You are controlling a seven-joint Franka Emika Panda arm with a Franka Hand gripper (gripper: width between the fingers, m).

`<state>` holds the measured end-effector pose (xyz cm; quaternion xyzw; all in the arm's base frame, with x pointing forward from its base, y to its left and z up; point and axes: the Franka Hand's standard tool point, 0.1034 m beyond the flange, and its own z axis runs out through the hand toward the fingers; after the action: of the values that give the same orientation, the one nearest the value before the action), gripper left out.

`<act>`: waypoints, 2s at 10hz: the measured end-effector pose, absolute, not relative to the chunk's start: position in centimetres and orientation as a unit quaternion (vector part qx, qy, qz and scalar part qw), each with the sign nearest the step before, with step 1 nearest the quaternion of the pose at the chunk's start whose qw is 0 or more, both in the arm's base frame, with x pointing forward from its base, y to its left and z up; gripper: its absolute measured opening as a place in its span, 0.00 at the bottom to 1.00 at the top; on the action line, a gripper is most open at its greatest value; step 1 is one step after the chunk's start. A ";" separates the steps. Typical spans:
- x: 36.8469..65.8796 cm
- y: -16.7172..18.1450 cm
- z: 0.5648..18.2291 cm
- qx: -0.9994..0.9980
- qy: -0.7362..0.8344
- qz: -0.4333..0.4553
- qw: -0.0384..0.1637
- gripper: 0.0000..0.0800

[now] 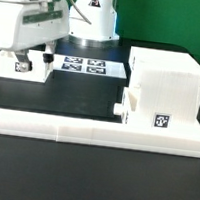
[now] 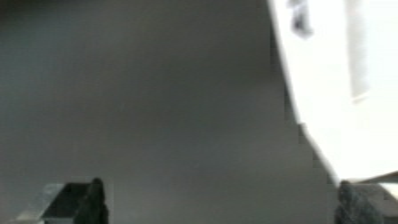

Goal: Assemble drawer

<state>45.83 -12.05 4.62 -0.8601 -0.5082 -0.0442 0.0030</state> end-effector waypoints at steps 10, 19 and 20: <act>42.3 -11.5 4.5 -0.995 -0.088 -0.047 0.012 0.81; 38.1 -11.1 0.9 -0.999 0.001 -0.046 0.010 0.81; 37.9 -11.0 0.6 -0.999 -0.004 -0.048 0.008 0.81</act>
Offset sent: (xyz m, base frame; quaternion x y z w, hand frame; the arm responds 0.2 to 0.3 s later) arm 0.0000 0.0000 0.0000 0.0000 0.0000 0.1938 0.9810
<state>37.87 -11.02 0.61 -0.9988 -0.0044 -0.0477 0.0077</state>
